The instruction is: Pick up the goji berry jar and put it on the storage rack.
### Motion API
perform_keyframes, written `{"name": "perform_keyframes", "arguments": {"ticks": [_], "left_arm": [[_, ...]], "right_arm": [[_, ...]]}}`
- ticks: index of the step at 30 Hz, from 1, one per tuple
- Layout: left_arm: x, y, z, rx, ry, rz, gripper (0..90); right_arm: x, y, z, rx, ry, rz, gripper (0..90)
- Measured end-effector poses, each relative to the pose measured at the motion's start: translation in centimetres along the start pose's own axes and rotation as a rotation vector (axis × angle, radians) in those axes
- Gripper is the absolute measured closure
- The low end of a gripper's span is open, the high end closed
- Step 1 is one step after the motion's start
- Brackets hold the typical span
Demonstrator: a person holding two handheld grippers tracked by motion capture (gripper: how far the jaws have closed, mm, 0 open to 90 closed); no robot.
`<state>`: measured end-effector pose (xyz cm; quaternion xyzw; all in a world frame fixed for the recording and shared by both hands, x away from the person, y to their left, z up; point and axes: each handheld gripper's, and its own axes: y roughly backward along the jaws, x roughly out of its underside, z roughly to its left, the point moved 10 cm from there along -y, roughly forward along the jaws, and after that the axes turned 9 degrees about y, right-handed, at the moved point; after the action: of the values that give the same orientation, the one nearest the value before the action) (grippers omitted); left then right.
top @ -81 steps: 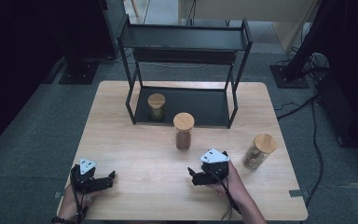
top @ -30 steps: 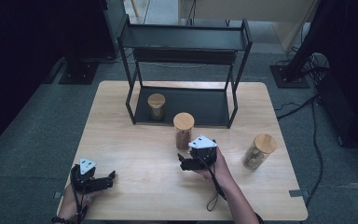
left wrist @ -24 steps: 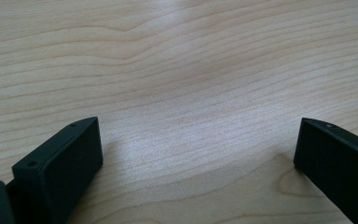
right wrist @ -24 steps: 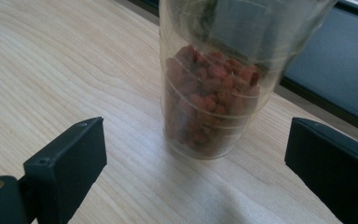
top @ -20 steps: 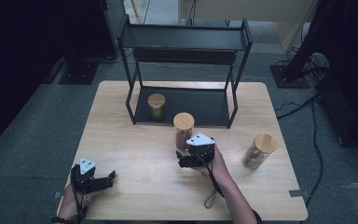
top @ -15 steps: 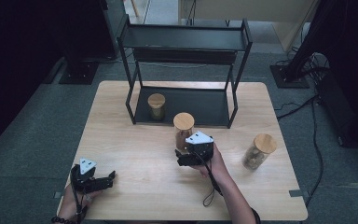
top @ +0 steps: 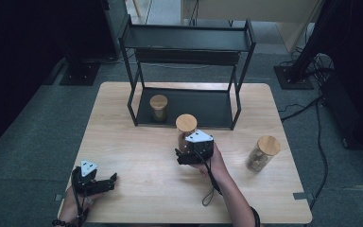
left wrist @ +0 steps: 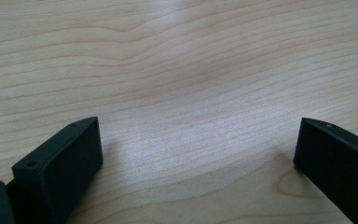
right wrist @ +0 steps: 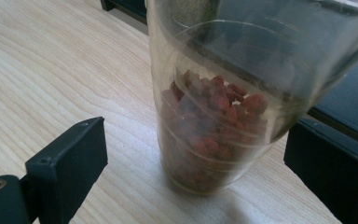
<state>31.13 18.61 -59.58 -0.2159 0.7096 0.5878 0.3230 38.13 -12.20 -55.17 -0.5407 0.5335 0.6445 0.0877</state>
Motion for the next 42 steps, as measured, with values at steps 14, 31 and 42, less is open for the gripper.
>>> {"name": "perform_keyframes", "arguments": {"ticks": [14,31,42], "left_arm": [[0.0,0.0,0.0,0.001,-0.001,0.000,1.2],[-0.1,-0.1,0.0,0.002,-0.002,-0.001,1.2],[-0.1,-0.1,0.0,0.002,-0.002,-0.001,1.2]], "right_arm": [[-0.6,-0.7,-0.5,0.015,-0.015,-0.004,10.5],[-1.1,-1.5,-0.9,0.026,-0.021,-0.001,15.5],[-1.3,-1.6,-1.3,0.027,-0.028,-0.011,20.9]]}}
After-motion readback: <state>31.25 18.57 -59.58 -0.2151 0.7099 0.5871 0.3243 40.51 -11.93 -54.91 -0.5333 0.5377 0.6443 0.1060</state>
